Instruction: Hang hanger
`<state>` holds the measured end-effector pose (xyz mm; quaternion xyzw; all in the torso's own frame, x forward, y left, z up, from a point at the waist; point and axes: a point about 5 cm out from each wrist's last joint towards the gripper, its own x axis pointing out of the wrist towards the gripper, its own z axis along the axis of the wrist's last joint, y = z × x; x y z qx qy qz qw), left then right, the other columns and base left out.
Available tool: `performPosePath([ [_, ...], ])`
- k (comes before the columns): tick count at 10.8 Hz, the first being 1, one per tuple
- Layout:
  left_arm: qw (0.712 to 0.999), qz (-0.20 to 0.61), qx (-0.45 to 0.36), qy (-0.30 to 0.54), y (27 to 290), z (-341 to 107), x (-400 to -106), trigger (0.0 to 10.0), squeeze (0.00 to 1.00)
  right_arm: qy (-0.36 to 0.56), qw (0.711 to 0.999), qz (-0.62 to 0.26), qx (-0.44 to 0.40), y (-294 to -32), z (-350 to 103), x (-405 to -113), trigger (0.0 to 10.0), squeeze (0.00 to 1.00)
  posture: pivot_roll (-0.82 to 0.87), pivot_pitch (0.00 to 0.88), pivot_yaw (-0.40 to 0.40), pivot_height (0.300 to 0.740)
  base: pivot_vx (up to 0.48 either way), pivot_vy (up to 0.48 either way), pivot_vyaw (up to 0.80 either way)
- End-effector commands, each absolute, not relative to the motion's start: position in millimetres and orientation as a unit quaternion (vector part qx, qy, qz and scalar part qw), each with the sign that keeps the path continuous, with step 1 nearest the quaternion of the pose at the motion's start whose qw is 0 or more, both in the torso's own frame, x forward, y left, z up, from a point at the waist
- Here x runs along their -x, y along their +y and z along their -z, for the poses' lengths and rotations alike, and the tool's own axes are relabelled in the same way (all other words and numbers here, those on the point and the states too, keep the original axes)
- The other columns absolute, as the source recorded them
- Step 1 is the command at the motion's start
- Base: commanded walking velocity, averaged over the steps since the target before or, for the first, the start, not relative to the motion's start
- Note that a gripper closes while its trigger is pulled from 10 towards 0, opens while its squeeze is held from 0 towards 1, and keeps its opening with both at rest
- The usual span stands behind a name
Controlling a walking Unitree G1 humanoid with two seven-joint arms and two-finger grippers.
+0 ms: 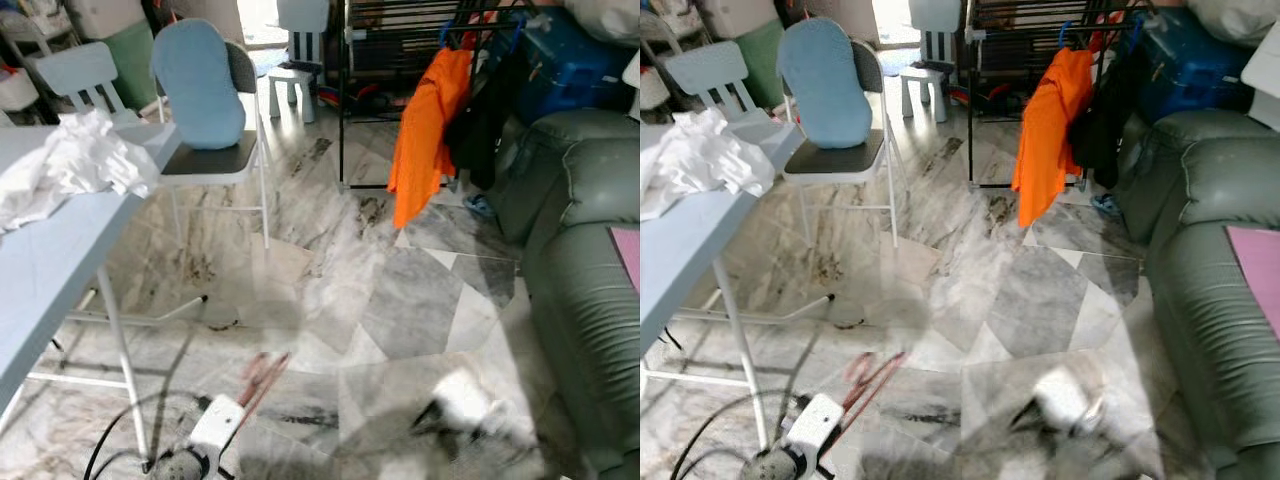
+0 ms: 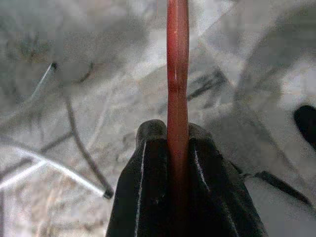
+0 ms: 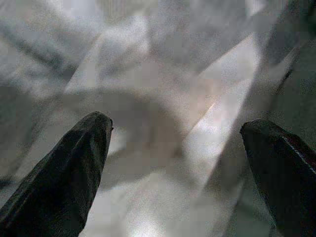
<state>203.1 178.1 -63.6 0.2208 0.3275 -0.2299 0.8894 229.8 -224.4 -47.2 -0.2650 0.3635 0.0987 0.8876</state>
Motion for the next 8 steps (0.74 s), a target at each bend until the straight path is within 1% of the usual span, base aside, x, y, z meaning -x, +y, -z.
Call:
performPosePath([
  [1, 0.899, 0.291, -0.241, 0.221, 153.6, 25.2, -254.9, 10.0, 0.00, 0.333, 0.891, -0.133, 0.279, -216.7, 39.9, -239.9, 10.0, 0.00, -0.17, 0.000, 0.102, 0.740, 0.000, 0.000, 0.00],
  [2, 0.860, 0.389, -0.311, 0.112, 123.2, -16.8, -291.2, 10.0, 0.00, 0.294, 0.886, -0.167, 0.317, -227.5, 22.5, -254.3, 10.0, 0.00, -0.18, 0.000, 0.117, 0.740, 0.000, 0.000, 0.00],
  [3, 0.832, 0.434, -0.342, 0.056, 107.0, -37.3, -303.1, 10.0, 0.00, 0.250, 0.873, -0.213, 0.362, -231.2, 5.5, -266.5, 10.0, 0.00, -0.19, 0.000, 0.140, 0.740, 0.000, 0.000, 0.00],
  [4, 0.816, 0.452, -0.360, 0.004, 90.8, -56.0, -312.7, 10.0, 0.00, 0.217, 0.856, -0.261, 0.391, -230.5, -7.3, -273.6, 10.0, 0.00, -0.20, 0.000, 0.154, 0.740, 0.000, 0.000, 0.00],
  [5, 0.812, 0.464, -0.355, -0.006, 82.7, -61.9, -315.0, 10.0, 0.00, 0.194, 0.848, -0.282, 0.405, -229.1, -15.7, -278.0, 10.0, 0.00, -0.20, 0.000, 0.157, 0.740, 0.000, 0.000, 0.00],
  [6, 0.779, 0.499, -0.379, 0.003, 76.5, -58.8, -311.5, 10.0, 0.00, 0.162, 0.827, -0.333, 0.422, -227.0, -32.7, -283.0, 10.0, 0.00, -0.20, 0.000, 0.160, 0.740, 0.000, 0.000, 0.00],
  [7, 0.770, 0.512, -0.379, 0.034, 80.3, -48.9, -306.6, 10.0, 0.00, 0.155, 0.812, -0.377, 0.418, -226.8, -45.0, -283.2, 10.0, 0.00, -0.21, 0.000, 0.160, 0.740, 0.000, 0.000, 0.00],
  [8, 0.762, 0.515, -0.392, 0.040, 83.4, -44.1, -303.7, 10.0, 0.00, 0.158, 0.794, -0.404, 0.426, -228.2, -51.5, -281.9, 10.0, 0.00, -0.22, 0.000, 0.156, 0.740, 0.000, 0.000, 0.00],
])
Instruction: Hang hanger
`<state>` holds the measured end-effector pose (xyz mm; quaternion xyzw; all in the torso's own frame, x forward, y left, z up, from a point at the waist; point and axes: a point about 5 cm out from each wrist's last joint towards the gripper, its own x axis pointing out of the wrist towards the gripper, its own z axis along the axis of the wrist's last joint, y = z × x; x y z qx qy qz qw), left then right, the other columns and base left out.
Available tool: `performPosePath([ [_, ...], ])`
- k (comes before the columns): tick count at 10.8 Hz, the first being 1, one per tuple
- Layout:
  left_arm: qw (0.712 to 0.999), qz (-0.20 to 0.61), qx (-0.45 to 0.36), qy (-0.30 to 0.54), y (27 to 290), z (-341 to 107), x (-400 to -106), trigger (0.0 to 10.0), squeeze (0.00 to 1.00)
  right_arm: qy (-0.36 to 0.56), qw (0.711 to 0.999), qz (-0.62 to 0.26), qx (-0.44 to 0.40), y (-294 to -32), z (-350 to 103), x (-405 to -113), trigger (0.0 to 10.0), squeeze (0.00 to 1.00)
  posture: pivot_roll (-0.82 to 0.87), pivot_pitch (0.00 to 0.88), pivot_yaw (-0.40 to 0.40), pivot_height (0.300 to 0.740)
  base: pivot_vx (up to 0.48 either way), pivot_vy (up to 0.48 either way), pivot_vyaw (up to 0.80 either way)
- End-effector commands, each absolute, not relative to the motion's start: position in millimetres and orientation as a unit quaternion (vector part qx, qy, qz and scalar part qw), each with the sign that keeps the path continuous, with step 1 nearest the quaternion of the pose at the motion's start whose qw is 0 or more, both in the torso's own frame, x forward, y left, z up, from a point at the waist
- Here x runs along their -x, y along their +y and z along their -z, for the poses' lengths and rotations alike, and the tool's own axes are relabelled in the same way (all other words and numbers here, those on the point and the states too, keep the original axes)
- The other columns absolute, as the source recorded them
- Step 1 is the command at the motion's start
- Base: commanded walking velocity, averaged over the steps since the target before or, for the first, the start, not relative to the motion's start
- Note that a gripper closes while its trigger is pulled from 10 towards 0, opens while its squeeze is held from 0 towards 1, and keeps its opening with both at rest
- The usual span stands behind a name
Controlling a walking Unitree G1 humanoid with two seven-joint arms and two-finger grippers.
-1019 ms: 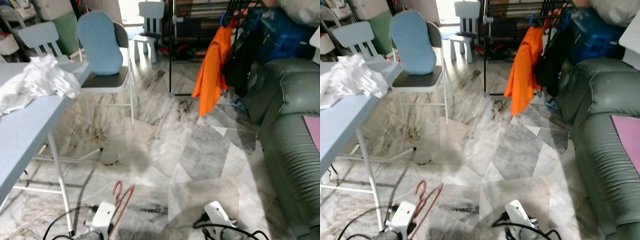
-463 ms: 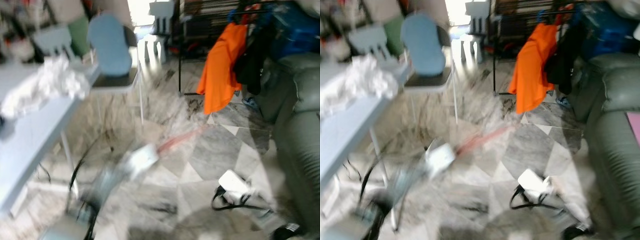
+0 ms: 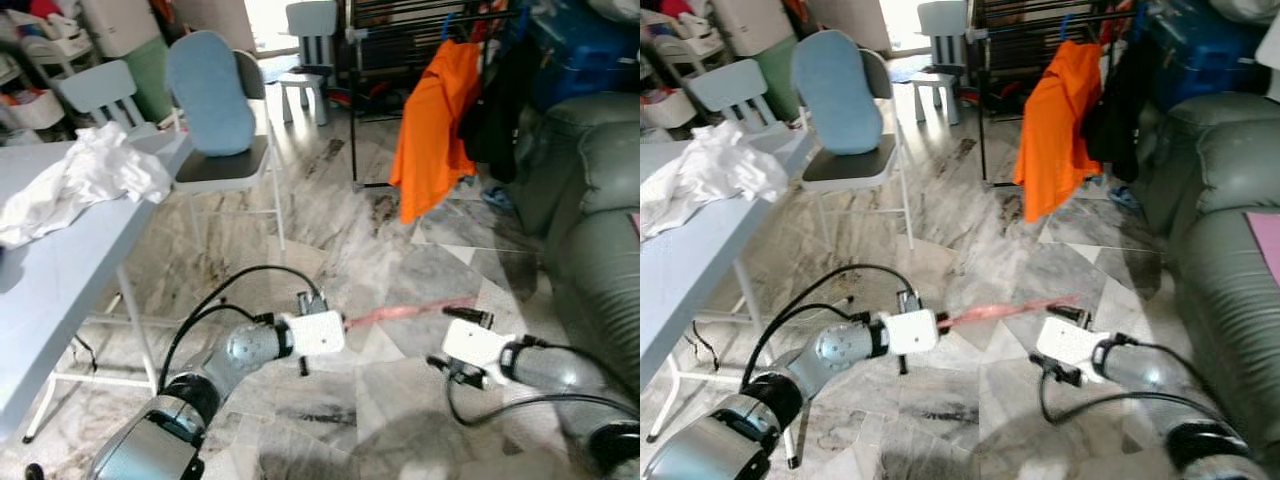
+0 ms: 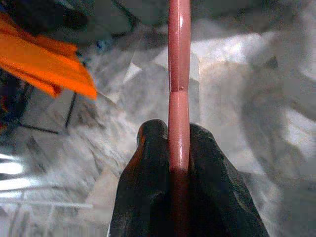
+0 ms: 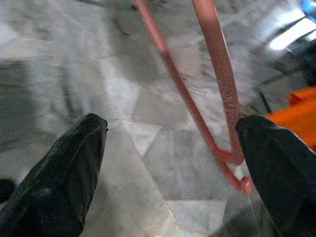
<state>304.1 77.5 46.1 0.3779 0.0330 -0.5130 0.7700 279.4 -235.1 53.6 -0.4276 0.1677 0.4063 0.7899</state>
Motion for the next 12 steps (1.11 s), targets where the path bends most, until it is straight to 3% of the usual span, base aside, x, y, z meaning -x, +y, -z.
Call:
performPosePath([
  [1, 0.769, 0.510, -0.383, 0.042, 83.0, -43.4, -303.5, 10.0, 0.00, 0.162, 0.780, -0.431, 0.425, -227.5, -57.1, -279.3, 10.0, 0.00, -0.22, 0.000, 0.149, 0.740, 0.000, 0.000, 0.00],
  [3, 0.796, 0.474, -0.374, 0.042, 85.6, -48.6, -311.7, 10.0, 0.00, 0.198, 0.747, -0.498, 0.393, -221.4, -67.6, -269.9, 10.0, 0.00, -0.22, 0.000, 0.135, 0.740, 0.000, 0.000, 0.00],
  [4, 0.801, 0.463, -0.377, 0.042, 86.8, -50.2, -314.5, 10.0, 0.00, 0.191, 0.745, -0.493, 0.407, -221.7, -68.9, -272.8, 10.0, 0.00, -0.22, 0.000, 0.133, 0.740, 0.000, 0.000, 0.00],
  [5, 0.803, 0.471, -0.363, 0.042, 85.9, -51.4, -314.0, 10.0, 0.00, 0.174, 0.741, -0.470, 0.447, -224.7, -76.0, -284.0, 10.0, 0.00, -0.21, 0.000, 0.127, 0.740, 0.000, 0.000, 0.00],
  [9, 0.800, 0.473, -0.366, 0.048, 89.2, -49.3, -312.7, 10.0, 0.00, 0.119, 0.739, -0.466, 0.471, -218.8, -124.5, -302.5, 10.0, 0.00, -0.21, 0.000, 0.115, 0.740, 0.000, 0.000, 0.00],
  [12, 0.789, 0.501, -0.355, 0.025, 77.6, -55.1, -310.5, 10.0, 0.00, 0.124, 0.727, -0.472, 0.483, -213.1, -120.8, -314.6, 10.0, 0.00, -0.21, 0.000, 0.108, 0.740, 0.000, 0.000, 0.00],
])
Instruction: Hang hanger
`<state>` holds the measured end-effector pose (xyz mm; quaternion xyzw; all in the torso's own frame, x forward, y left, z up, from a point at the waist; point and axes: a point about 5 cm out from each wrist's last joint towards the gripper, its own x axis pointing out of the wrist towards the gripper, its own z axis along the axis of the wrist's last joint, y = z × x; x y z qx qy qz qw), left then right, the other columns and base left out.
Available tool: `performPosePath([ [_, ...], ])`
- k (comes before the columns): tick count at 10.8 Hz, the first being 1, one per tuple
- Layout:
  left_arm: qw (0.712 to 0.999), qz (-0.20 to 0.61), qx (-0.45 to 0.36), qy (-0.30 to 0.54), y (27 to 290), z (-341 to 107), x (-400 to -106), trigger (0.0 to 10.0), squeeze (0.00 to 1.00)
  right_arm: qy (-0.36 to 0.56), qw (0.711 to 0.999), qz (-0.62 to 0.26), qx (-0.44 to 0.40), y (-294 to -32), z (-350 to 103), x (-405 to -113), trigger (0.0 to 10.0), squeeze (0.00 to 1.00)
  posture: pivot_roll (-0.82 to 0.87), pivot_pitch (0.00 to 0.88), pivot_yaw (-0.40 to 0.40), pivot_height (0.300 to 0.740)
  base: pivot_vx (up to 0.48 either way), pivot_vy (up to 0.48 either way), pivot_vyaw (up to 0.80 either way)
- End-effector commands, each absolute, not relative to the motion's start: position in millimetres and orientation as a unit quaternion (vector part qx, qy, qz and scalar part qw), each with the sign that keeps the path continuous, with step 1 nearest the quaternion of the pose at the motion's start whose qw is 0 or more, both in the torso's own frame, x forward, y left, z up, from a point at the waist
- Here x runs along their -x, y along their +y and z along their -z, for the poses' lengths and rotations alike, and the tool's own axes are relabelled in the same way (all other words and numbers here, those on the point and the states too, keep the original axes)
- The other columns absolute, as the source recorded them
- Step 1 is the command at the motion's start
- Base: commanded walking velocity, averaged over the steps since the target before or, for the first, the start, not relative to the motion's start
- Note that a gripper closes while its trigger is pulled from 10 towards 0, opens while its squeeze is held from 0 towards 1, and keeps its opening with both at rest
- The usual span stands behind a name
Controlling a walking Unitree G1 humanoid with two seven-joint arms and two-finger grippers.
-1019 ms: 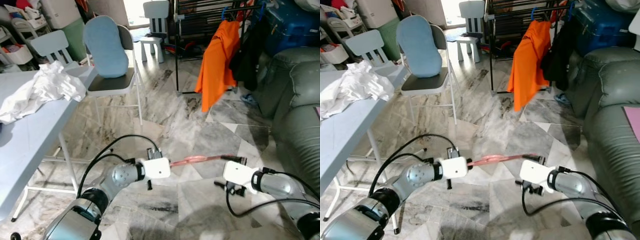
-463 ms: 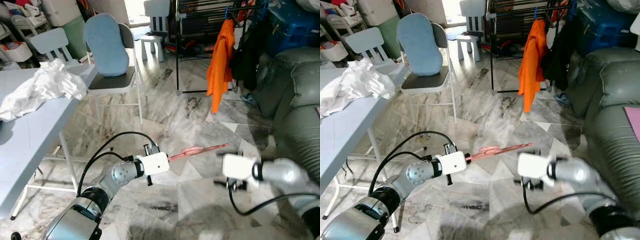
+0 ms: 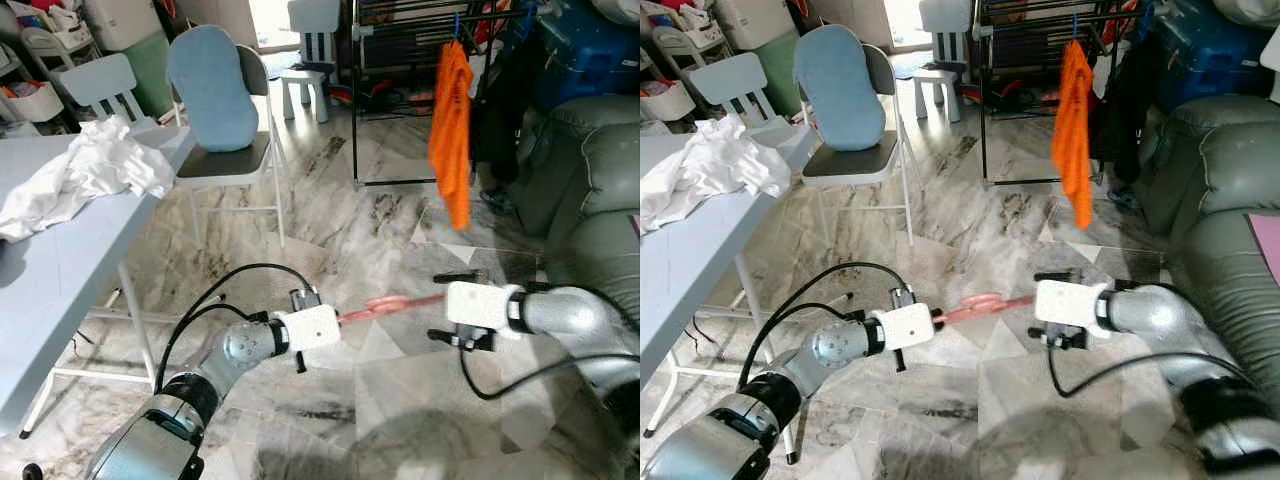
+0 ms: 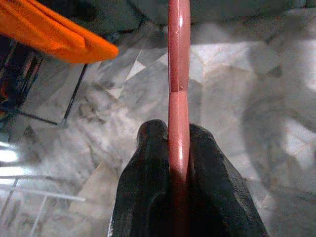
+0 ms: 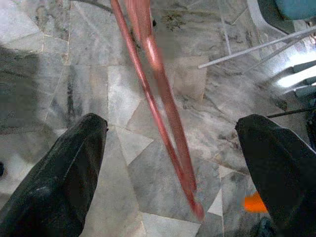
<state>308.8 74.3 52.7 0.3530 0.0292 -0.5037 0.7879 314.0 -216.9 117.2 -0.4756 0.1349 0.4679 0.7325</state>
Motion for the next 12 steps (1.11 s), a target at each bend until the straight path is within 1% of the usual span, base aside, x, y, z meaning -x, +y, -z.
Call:
performPosePath([
  [1, 0.785, 0.509, -0.353, 0.018, 74.4, -57.0, -309.7, 10.0, 0.00, 0.121, 0.724, -0.477, 0.484, -207.7, -121.7, -320.9, 10.0, 0.00, -0.21, 0.000, 0.104, 0.740, 0.000, 0.000, 0.00],
  [2, 0.782, 0.513, -0.354, 0.013, 72.9, -58.3, -309.5, 10.0, 0.00, 0.122, 0.722, -0.493, 0.470, -197.3, -120.7, -326.8, 5.3, 0.00, -0.21, 0.000, 0.098, 0.740, 0.000, 0.000, 0.00],
  [3, 0.779, 0.517, -0.355, 0.012, 72.2, -58.5, -309.0, 10.0, 0.00, 0.124, 0.718, -0.499, 0.469, -195.0, -119.0, -329.1, 0.0, 0.00, -0.20, 0.000, 0.094, 0.740, 0.000, 0.000, 0.00],
  [4, 0.776, 0.520, -0.358, 0.012, 72.3, -58.5, -308.6, 10.0, 0.00, 0.133, 0.697, -0.514, 0.481, -194.4, -116.4, -329.8, 0.0, 0.00, -0.20, 0.000, 0.090, 0.740, 0.000, 0.000, 0.00],
  [6, 0.774, 0.520, -0.362, 0.014, 74.4, -57.0, -308.0, 10.0, 0.00, 0.161, 0.680, -0.527, 0.484, -200.4, -115.9, -330.9, 0.0, 0.00, -0.20, 0.000, 0.081, 0.740, 0.000, 0.000, 0.00],
  [8, 0.772, 0.520, -0.365, 0.015, 74.9, -57.2, -308.3, 10.0, 0.00, 0.174, 0.674, -0.527, 0.486, -208.1, -116.0, -332.1, 0.0, 0.00, -0.20, 0.000, 0.081, 0.740, 0.000, 0.000, 0.00],
  [12, 0.767, 0.525, -0.369, 0.009, 71.7, -59.2, -309.0, 10.0, 0.00, 0.190, 0.675, -0.524, 0.483, -213.0, -107.5, -330.6, 0.0, 0.00, -0.21, 0.000, 0.085, 0.740, 0.000, 0.000, 0.00],
])
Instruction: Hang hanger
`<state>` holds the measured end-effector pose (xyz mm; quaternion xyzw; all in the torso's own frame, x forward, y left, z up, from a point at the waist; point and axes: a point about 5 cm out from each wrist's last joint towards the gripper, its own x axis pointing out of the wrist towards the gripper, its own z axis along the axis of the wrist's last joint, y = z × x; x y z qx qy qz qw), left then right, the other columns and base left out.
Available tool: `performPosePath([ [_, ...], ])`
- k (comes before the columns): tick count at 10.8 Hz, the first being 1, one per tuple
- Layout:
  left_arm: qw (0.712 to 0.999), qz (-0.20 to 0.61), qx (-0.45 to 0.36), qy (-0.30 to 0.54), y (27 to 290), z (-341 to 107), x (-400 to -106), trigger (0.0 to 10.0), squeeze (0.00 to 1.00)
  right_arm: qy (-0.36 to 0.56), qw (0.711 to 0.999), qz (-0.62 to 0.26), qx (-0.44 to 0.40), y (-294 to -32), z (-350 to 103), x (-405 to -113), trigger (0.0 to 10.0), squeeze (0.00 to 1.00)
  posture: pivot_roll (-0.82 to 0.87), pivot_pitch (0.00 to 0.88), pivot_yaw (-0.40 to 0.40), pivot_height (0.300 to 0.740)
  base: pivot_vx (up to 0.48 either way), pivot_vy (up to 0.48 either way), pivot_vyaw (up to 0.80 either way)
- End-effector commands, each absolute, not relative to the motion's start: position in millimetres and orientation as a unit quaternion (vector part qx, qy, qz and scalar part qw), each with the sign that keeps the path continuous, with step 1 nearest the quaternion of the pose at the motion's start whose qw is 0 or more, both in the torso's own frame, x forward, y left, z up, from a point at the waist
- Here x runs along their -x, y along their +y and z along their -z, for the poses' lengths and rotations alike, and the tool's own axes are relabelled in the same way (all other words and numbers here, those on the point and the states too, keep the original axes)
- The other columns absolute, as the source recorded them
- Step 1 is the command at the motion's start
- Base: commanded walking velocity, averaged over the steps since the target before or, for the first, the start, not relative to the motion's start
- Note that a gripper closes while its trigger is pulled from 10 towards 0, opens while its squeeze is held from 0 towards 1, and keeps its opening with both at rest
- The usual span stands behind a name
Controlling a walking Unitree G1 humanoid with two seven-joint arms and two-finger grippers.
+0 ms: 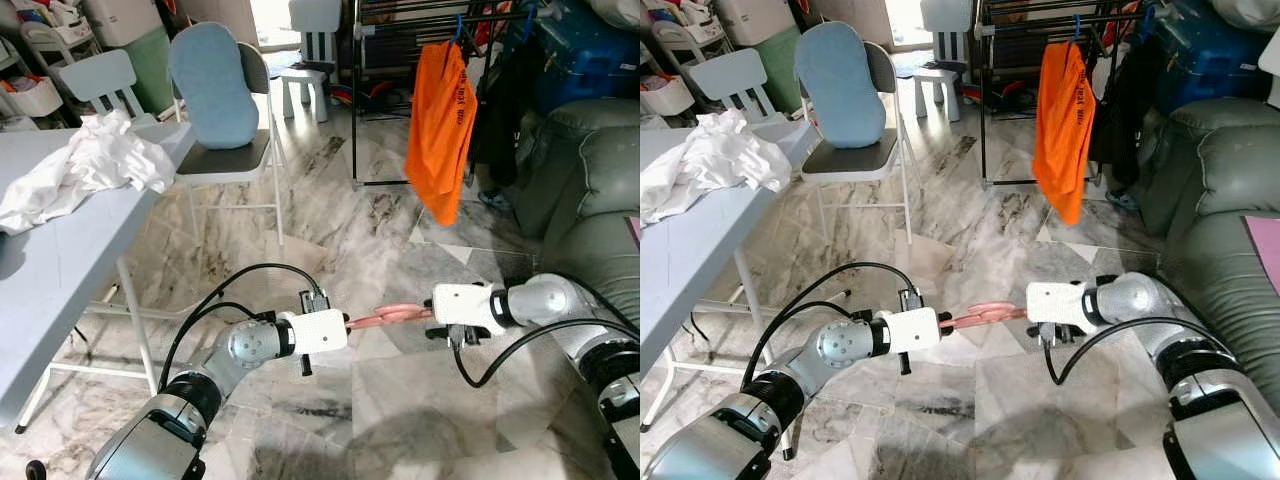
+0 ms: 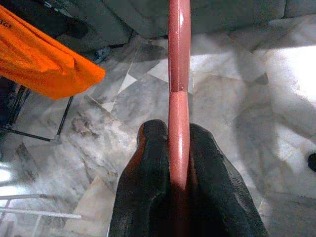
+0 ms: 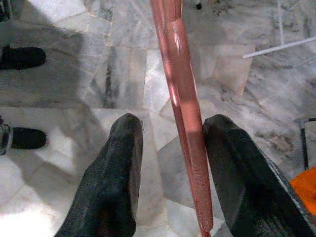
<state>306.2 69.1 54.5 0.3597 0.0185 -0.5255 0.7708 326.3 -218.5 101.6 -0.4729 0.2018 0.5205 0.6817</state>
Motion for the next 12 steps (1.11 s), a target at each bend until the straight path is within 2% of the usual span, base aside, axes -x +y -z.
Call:
performPosePath([
  [1, 0.767, 0.525, -0.369, 0.008, 71.1, -59.7, -309.3, 10.0, 0.00, 0.191, 0.676, -0.524, 0.482, -211.8, -104.6, -330.2, 0.0, 0.00, -0.21, 0.000, 0.083, 0.740, 0.000, 0.000, 0.00],
  [5, 0.765, 0.531, -0.365, 0.004, 69.0, -60.3, -308.2, 10.0, 0.00, 0.179, 0.690, -0.515, 0.476, -200.7, -94.9, -331.6, 0.0, 0.00, -0.20, 0.000, 0.081, 0.740, 0.000, 0.000, 0.00],
  [11, 0.774, 0.521, -0.361, 0.006, 69.8, -60.9, -310.3, 10.0, 0.00, 0.200, 0.695, -0.510, 0.466, -208.5, -86.5, -326.9, 0.0, 0.00, -0.20, 0.000, 0.082, 0.740, 0.000, 0.000, 0.00],
  [12, 0.794, 0.502, -0.341, 0.006, 71.7, -60.6, -311.3, 10.0, 1.00, 0.199, 0.698, -0.506, 0.466, -208.6, -85.2, -326.8, 0.0, 0.00, -0.20, 0.000, 0.086, 0.740, 0.000, 0.000, 0.00],
])
